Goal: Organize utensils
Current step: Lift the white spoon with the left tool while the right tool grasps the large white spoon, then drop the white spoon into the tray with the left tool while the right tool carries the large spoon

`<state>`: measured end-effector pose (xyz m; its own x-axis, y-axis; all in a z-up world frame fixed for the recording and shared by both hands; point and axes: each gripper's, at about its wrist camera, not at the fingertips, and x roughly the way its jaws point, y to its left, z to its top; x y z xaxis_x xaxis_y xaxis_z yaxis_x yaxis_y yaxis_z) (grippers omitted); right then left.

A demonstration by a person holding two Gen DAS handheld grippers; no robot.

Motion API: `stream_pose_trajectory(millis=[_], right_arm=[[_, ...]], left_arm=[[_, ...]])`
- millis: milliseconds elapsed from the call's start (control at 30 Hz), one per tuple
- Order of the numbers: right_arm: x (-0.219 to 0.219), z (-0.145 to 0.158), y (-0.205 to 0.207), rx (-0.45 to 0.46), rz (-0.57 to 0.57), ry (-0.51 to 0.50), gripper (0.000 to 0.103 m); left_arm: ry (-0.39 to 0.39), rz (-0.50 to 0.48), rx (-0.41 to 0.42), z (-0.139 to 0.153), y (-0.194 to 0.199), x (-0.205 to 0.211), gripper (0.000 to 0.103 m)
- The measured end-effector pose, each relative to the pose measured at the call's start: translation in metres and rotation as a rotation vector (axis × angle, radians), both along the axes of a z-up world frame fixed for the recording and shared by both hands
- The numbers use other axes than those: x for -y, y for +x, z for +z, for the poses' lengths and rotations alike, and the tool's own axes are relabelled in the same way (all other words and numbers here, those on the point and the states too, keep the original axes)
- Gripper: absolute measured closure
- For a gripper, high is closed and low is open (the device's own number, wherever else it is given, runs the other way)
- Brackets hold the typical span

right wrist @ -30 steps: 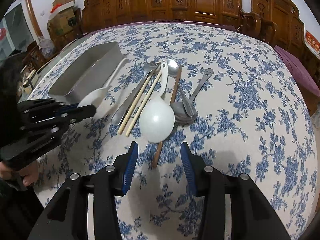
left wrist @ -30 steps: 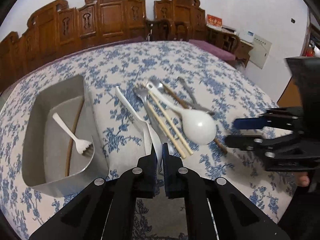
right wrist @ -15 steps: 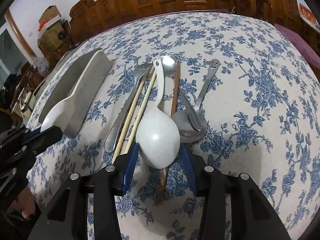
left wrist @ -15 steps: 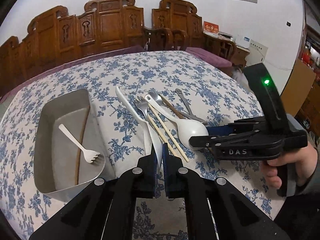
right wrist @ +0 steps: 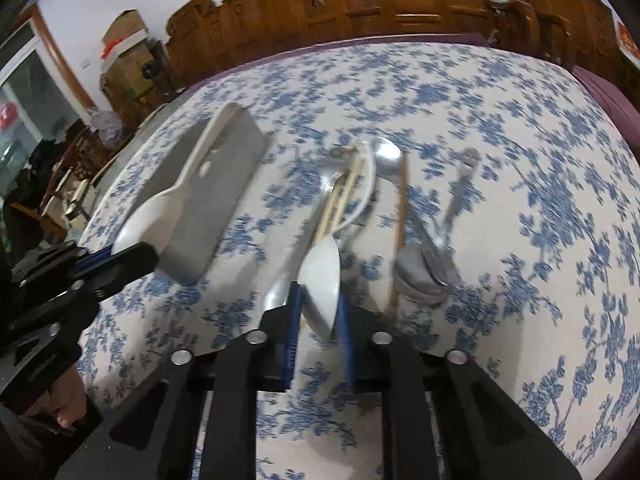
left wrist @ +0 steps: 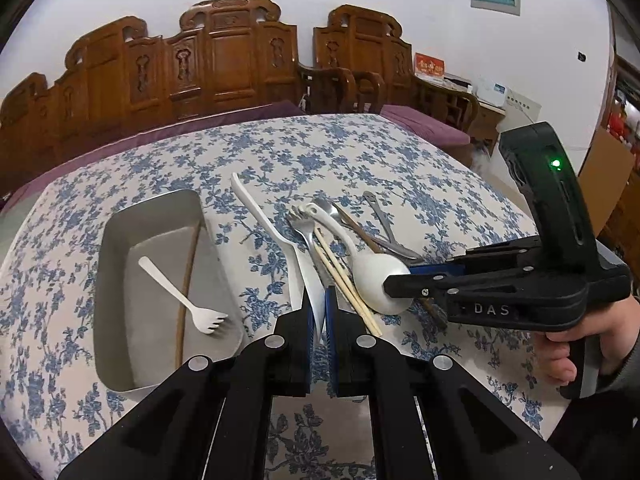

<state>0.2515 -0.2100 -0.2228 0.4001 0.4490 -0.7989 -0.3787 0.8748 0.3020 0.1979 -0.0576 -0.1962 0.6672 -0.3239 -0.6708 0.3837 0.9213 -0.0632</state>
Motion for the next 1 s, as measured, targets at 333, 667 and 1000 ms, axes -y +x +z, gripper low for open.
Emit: stream_pose_trajectory(millis=[333,667,1000], right_arm=[[-0.026,0.018,-0.007,0.046,0.092,-0.034,0.1],[-0.053,0.058,-0.017,0.15,0.168,-0.05,0.1],[-0.076,0.068,-0.014,0.174,0.219,-0.048,0.1]], left_arm=[[-0.034,0.031,0.036,0.019,-0.003,-0.021,0.098],[-0.045,0.102,0.03,0.028,0.006,-0.055,0.098],[-0.028,0.156,-0.048,0.008,0.025,-0.077,0.098]])
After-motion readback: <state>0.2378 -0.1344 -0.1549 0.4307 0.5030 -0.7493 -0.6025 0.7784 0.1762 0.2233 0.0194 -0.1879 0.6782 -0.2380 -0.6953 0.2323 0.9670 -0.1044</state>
